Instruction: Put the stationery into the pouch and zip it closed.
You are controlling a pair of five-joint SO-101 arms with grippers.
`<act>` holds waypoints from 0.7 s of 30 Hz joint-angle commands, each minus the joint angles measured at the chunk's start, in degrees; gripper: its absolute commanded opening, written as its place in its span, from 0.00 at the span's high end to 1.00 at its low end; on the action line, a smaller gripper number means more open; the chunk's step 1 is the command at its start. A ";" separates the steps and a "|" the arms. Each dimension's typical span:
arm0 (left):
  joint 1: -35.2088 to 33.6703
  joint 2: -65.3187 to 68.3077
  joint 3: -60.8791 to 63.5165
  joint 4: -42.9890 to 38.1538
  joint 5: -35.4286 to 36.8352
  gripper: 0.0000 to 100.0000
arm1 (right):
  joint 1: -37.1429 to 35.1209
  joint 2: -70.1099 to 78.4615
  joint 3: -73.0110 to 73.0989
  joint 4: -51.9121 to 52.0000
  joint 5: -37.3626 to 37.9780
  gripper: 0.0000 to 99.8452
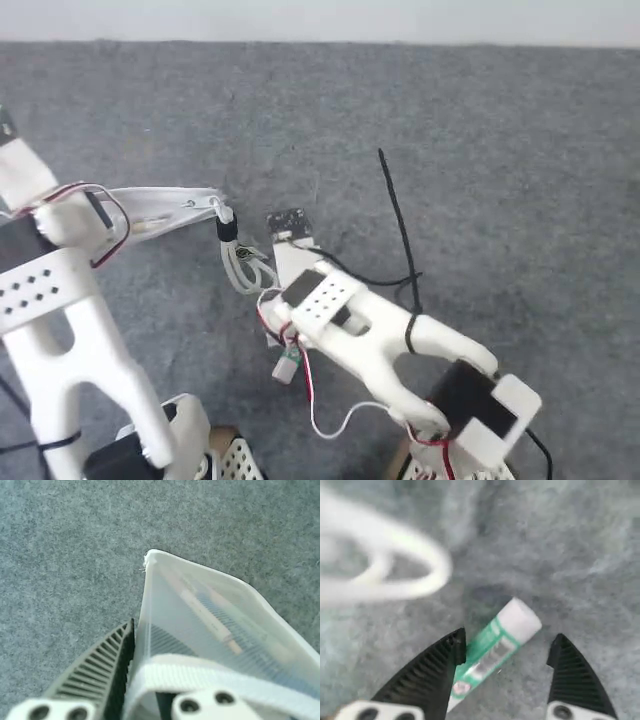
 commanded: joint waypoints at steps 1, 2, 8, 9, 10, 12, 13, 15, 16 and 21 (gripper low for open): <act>-0.79 0.62 1.01 -1.58 0.53 0.99 | 2.68 -0.31 -4.04 -0.57 -0.53 0.92; -0.79 0.62 1.01 -1.58 0.53 0.99 | 3.12 -0.31 -4.31 -0.57 -0.44 0.96; -1.05 0.62 1.01 -1.58 0.44 0.99 | 4.35 -0.40 -4.22 -0.57 2.64 0.99; -1.49 0.62 1.01 -1.58 0.44 0.99 | 4.35 -0.40 -4.22 -0.48 2.73 0.99; -1.93 0.62 1.01 -1.67 0.44 0.99 | 4.35 -0.40 -4.22 -0.40 2.73 0.99; -2.11 0.62 1.01 -1.76 0.44 0.99 | 4.35 -0.48 -4.40 0.92 2.73 0.99; -2.11 0.62 1.01 -1.67 0.44 0.99 | 4.26 -0.84 -4.57 1.45 2.73 0.99; -2.02 0.62 1.01 -1.67 0.44 0.99 | 4.26 -2.51 -4.92 3.12 2.73 0.99; -2.02 0.62 1.01 -1.58 0.44 0.99 | 4.26 -3.82 -4.92 4.00 2.81 0.99; -2.02 0.62 1.01 -1.58 0.44 0.99 | 4.35 -13.23 -4.66 10.15 2.81 0.99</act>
